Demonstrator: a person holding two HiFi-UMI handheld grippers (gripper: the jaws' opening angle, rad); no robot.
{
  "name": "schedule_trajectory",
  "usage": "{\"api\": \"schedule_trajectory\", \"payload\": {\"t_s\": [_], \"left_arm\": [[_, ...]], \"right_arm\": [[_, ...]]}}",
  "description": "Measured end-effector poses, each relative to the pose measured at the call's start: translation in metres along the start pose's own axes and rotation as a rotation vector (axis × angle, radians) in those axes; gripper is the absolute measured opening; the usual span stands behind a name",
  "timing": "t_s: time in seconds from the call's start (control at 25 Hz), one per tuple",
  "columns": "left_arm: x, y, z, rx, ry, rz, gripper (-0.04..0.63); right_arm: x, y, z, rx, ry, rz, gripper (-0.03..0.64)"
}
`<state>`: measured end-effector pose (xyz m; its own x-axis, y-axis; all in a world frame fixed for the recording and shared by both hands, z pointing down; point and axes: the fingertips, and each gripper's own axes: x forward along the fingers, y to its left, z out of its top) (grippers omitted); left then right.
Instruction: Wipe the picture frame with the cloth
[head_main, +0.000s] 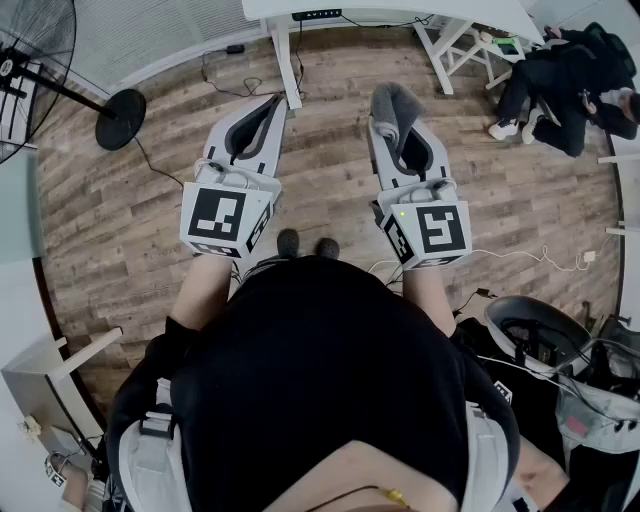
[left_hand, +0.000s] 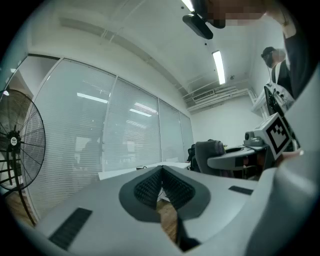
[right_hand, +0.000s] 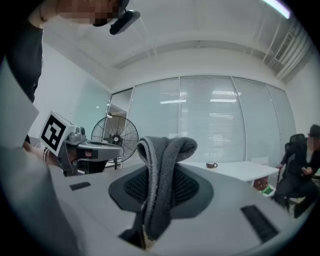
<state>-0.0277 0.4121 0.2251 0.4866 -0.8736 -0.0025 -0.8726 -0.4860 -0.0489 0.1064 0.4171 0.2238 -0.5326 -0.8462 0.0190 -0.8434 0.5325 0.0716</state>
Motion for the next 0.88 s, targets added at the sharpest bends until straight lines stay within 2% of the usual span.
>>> {"api": "schedule_trajectory", "payload": {"t_s": [0.88], "left_arm": [[-0.0012, -0.0003, 0.0039, 0.000, -0.010, 0.000, 0.012]], "right_arm": [[0.0004, 0.0003, 0.0015, 0.016, -0.013, 0.002, 0.098]]}}
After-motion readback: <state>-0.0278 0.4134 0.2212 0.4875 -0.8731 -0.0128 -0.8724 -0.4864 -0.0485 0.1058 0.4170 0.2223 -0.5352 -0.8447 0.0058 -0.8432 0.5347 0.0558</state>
